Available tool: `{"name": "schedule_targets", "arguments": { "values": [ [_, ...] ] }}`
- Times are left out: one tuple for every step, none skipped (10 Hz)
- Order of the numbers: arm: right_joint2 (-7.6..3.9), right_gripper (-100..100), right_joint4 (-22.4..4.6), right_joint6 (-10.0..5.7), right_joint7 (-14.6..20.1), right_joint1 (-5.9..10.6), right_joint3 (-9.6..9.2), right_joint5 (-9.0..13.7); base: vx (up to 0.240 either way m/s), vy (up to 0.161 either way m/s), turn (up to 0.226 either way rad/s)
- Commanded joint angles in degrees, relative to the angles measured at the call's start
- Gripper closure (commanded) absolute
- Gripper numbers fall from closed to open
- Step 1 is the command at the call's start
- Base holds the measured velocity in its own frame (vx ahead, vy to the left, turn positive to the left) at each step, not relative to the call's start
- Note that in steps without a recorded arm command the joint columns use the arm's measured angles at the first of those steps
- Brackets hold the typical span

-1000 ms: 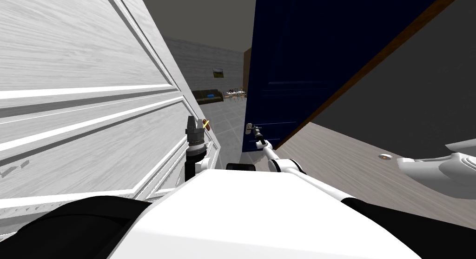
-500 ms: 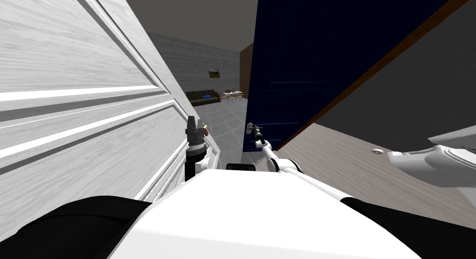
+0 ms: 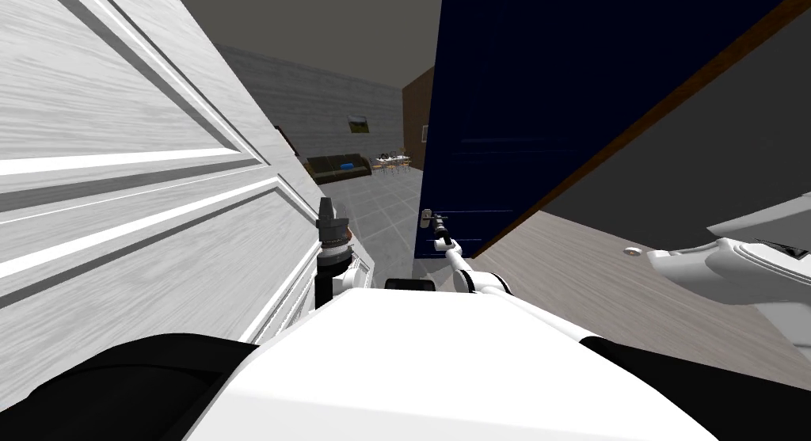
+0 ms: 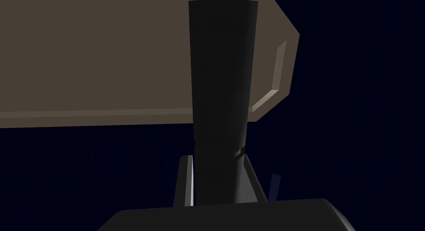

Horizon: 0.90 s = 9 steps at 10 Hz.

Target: Push the door open

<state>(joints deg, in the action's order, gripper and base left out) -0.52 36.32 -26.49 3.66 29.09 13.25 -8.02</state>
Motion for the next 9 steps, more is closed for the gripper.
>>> {"name": "schedule_targets", "arguments": {
  "values": [
    [-0.40, 100, -0.4, -0.35, -1.7, 0.31, 0.77, 1.3, 0.045, 0.005, 0.041],
    [-0.55, 100, -0.6, -0.53, -2.5, 0.46, 1.15, 1.9, 0.061, 0.005, 0.041],
    [-0.68, 100, -0.8, -0.74, -3.5, 0.65, 1.62, 2.7, 0.070, 0.012, 0.032],
    [-0.80, 100, -1.1, -0.97, -4.6, 0.85, 2.13, 3.5, 0.066, 0.006, 0.040],
    [-0.89, 100, -1.3, -1.23, -5.8, 1.08, 2.69, 4.4, 0.069, 0.012, 0.039],
    [-0.93, 100, -1.7, -1.51, -7.1, 1.32, 3.29, 5.4, 0.091, 0.008, 0.041],
    [-0.93, 100, -2.0, -1.79, -8.5, 1.57, 3.92, 6.4, 0.092, -0.006, 0.051],
    [-0.93, 100, -2.0, -1.79, -8.5, 1.57, 3.92, 6.4, 0.057, -0.002, 0.007],
    [-0.93, 100, -2.0, -1.79, -8.5, 1.57, 3.92, 6.4, 0.028, 0.004, 0.000]
  ]
}}
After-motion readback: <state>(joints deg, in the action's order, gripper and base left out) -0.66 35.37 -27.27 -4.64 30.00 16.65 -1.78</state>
